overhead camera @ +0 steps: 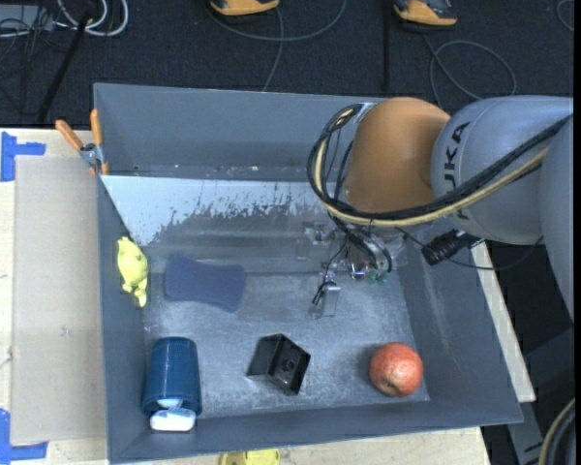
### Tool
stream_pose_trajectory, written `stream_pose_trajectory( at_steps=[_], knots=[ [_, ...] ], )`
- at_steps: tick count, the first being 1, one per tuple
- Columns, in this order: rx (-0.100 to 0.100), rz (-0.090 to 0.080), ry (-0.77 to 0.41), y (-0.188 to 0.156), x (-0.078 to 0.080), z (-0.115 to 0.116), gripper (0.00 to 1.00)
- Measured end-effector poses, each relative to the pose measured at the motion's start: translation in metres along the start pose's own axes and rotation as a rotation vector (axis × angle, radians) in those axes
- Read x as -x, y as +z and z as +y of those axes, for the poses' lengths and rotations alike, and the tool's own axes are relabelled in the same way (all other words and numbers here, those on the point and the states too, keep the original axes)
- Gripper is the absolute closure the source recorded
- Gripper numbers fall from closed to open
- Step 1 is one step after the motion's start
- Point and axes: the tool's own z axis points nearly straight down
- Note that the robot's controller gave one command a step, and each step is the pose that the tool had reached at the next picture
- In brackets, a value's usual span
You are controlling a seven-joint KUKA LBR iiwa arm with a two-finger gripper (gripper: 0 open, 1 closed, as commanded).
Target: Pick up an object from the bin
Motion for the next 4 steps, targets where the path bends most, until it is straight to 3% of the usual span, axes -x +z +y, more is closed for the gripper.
stream_pose_trajectory(
  at_steps=[1, 2, 3, 4],
  knots=[
    [0.0, -0.007, 0.0, -0.005, 0.001, 0.0, 0.0],
    [-0.001, -0.01, -0.052, 0.025, -0.032, 0.021, 0.0],
    [-0.003, -0.004, -0.095, 0.059, -0.048, 0.068, 0.0],
    [0.0, -0.005, -0.013, 0.071, -0.067, 0.001, 1.0]
  ],
)
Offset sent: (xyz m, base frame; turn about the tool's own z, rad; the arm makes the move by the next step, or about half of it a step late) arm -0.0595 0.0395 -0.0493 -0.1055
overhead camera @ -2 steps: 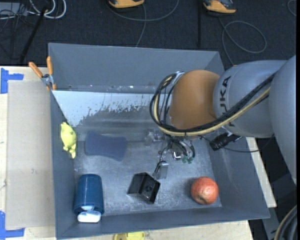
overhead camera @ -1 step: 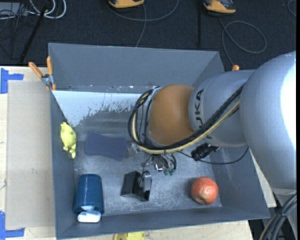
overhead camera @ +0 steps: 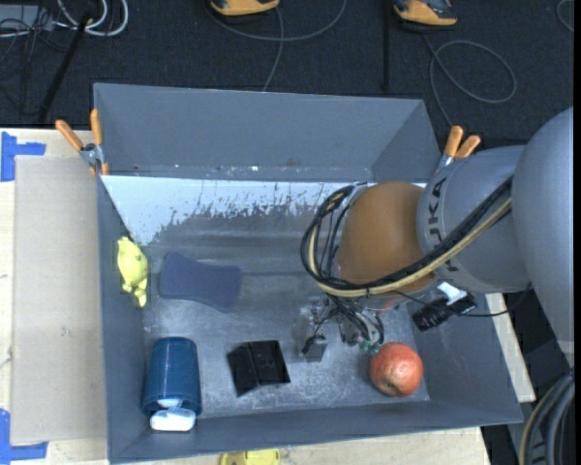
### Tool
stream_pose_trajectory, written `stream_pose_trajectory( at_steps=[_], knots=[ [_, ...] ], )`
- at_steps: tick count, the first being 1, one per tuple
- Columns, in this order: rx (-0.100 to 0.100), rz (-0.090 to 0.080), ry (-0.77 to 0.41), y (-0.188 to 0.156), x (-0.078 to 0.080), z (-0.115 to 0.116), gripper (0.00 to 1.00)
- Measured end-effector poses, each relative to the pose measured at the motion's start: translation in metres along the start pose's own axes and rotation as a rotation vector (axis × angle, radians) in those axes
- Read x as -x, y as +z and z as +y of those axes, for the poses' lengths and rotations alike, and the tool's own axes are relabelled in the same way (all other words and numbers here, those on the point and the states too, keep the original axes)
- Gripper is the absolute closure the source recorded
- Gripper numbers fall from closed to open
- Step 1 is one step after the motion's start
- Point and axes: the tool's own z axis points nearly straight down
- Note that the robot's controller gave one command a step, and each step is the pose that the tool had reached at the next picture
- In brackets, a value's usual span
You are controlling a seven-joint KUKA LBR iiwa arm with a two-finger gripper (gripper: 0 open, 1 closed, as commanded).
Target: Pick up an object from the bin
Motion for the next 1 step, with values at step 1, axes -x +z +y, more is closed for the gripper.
stream_pose_trajectory(
  at_steps=[1],
  knots=[
    [0.0, 0.0, 0.001, 0.0, 0.0, -0.0001, 0.0]
  ],
)
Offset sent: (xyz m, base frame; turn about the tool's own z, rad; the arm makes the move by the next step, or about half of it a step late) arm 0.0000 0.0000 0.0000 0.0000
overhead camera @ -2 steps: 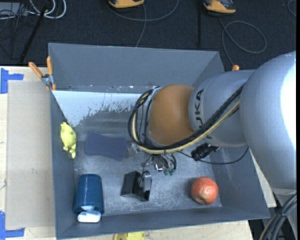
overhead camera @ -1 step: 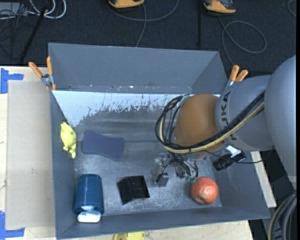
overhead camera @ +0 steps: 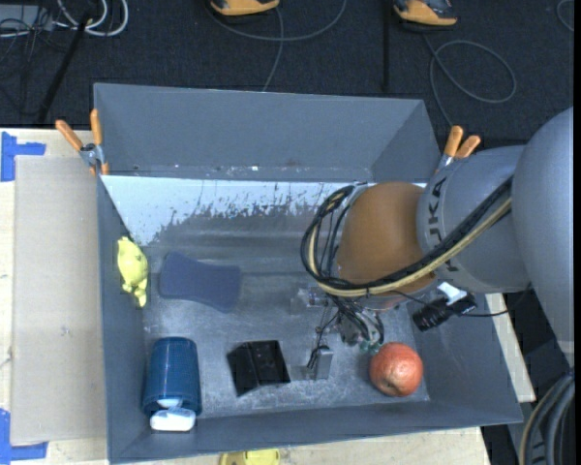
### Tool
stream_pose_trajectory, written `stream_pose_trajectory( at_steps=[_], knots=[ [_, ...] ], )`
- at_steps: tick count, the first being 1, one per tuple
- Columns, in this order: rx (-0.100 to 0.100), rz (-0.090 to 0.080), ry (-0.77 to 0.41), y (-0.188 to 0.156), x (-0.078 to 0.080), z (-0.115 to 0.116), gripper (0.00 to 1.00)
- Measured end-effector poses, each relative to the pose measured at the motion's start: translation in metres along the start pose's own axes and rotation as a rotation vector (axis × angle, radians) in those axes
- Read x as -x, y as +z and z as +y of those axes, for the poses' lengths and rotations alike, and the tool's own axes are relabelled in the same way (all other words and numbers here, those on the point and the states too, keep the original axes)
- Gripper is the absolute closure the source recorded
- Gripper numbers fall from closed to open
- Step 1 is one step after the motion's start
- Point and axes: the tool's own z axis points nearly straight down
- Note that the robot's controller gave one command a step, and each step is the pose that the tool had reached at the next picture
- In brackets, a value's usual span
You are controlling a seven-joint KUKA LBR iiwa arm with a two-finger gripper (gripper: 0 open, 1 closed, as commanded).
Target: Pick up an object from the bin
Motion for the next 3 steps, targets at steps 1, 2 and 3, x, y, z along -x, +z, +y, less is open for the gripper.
stream_pose_trajectory(
  at_steps=[1, 2, 3],
  knots=[
    [0.0, 0.0, 0.0, 0.0, 0.0, 0.0, 0.0],
    [-0.003, 0.003, -0.074, -0.013, -0.013, 0.021, 0.0],
    [0.001, -0.011, -0.277, 0.0, -0.063, 0.081, 1.0]
  ],
)
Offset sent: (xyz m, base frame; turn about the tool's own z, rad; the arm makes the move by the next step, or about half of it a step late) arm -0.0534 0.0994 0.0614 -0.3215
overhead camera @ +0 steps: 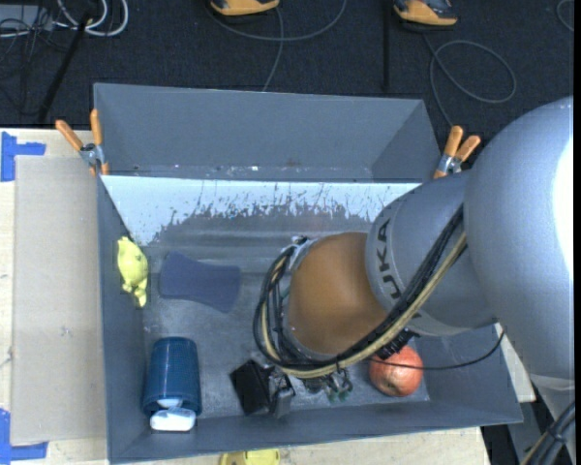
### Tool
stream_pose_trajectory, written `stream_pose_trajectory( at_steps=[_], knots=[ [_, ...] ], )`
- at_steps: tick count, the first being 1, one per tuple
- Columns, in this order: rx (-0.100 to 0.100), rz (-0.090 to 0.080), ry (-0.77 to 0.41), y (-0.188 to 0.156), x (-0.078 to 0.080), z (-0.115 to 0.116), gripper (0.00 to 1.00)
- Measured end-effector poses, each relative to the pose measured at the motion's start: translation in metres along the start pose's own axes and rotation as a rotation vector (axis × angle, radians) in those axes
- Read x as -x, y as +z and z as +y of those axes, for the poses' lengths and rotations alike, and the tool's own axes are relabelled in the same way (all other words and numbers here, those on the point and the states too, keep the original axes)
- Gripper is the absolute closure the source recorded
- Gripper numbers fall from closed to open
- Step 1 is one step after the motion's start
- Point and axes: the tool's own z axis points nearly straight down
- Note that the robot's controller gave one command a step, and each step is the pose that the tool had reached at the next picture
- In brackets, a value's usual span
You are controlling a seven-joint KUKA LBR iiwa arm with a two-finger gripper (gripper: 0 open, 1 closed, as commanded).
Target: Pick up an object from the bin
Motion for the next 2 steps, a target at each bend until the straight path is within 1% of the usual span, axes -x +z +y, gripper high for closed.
stream_pose_trajectory(
  at_steps=[1, 2],
  knots=[
    [0.0, 0.0, 0.0, 0.0, 0.0, 0.0, 1.0],
    [-0.001, 0.008, 0.011, -0.134, 0.029, -0.035, 1.0]
  ],
)
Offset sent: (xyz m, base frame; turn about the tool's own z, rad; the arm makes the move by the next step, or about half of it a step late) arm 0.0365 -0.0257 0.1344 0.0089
